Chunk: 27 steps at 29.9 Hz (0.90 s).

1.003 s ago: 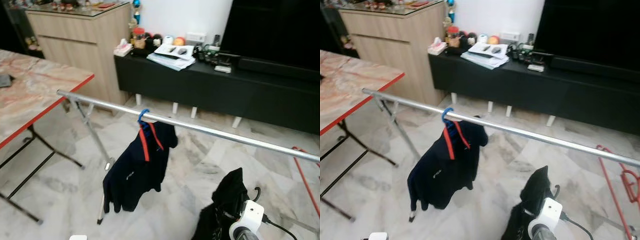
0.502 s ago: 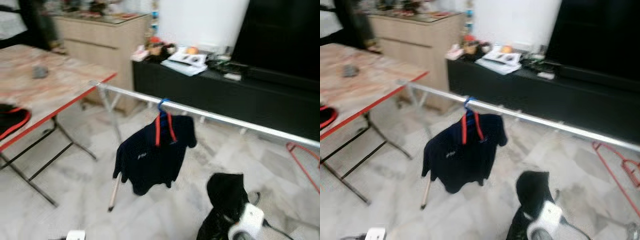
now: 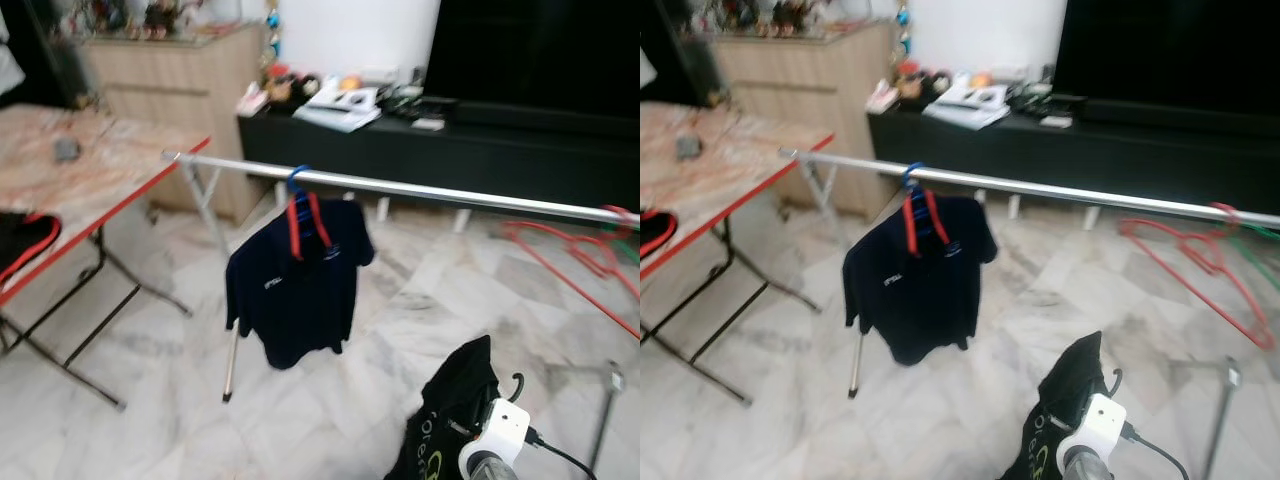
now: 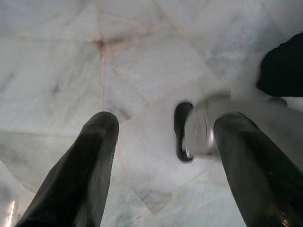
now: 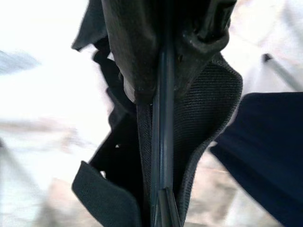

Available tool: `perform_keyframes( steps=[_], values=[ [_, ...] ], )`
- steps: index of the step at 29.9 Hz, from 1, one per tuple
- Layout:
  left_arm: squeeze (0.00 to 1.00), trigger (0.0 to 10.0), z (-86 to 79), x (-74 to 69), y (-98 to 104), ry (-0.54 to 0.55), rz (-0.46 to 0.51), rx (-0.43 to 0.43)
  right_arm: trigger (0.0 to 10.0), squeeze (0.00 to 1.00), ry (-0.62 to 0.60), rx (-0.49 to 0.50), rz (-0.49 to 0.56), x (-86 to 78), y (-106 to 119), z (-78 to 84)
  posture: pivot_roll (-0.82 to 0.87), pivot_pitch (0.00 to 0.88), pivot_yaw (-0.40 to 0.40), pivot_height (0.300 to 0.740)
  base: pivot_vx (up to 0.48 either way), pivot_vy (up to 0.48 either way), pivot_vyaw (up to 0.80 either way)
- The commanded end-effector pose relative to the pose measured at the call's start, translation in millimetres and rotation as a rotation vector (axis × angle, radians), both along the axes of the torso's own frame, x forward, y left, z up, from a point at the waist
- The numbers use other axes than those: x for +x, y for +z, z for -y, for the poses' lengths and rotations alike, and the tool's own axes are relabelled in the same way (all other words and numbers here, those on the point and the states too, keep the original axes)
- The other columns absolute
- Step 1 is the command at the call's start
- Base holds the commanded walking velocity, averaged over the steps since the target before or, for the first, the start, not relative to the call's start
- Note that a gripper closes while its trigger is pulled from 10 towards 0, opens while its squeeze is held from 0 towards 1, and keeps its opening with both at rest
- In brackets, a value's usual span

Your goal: Hang hanger

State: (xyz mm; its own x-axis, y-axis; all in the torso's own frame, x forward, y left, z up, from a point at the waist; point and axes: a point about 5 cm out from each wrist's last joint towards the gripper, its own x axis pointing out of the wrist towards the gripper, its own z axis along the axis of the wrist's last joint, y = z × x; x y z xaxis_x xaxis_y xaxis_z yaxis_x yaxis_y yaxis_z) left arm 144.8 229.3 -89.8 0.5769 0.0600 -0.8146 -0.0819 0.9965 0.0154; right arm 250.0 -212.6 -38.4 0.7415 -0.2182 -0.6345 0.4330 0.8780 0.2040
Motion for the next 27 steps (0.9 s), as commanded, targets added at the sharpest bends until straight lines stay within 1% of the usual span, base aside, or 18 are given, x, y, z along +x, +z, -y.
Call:
perform_keyframes(
  steps=[1, 6, 11, 13, 17, 19, 27],
  values=[
    [0.00, 10.0, -8.7, -3.7, 1.0, -0.006, -0.005, 0.015, 10.0, 0.00, -0.004, -0.009, 0.018, 4.5, 3.5, -1.4, 0.06, 0.034, -0.004, 0.740, -0.311, 0.000, 0.00],
    [0.00, 10.0, -11.7, -5.2, 1.3, -0.003, -0.007, 0.017, 10.0, 0.00, 0.005, -0.016, 0.016, 5.3, 3.9, -1.5, 0.06, 0.034, -0.005, 0.740, -0.312, 0.000, 0.00],
    [0.00, 10.0, -12.5, -6.3, 1.2, -0.001, -0.006, 0.016, 10.0, 0.00, 0.014, -0.016, 0.014, 6.0, 4.3, -2.0, 0.06, 0.036, -0.008, 0.740, 0.000, 0.000, 0.00],
    [0.00, 10.0, -11.0, -6.3, 0.9, -0.002, -0.006, 0.013, 10.0, 0.00, 0.019, -0.017, 0.012, 6.1, 4.3, -2.1, 0.06, 0.037, -0.009, 0.740, 0.000, 0.000, 0.00],
    [0.00, 10.0, -1.6, -5.1, -1.1, -0.009, -0.003, 0.004, 10.0, 0.00, 0.040, -0.020, 0.009, 6.8, 4.4, -3.4, 0.06, 0.037, -0.010, 0.740, 0.000, 0.000, 0.00],
    [0.00, 10.0, 6.4, -3.0, -2.1, -0.018, 0.001, -0.002, 10.0, 0.00, 0.096, -0.042, -0.012, 6.6, 3.3, -5.8, 0.06, 0.038, -0.011, 0.740, 0.000, 0.000, 0.00],
    [0.00, 10.0, 4.6, 0.2, -0.1, -0.035, 0.020, 0.003, 10.0, 0.00, 0.170, -0.087, -0.027, 8.5, 4.8, -4.2, 0.06, 0.038, -0.014, 0.740, 0.000, 0.000, 0.00]
  ],
)
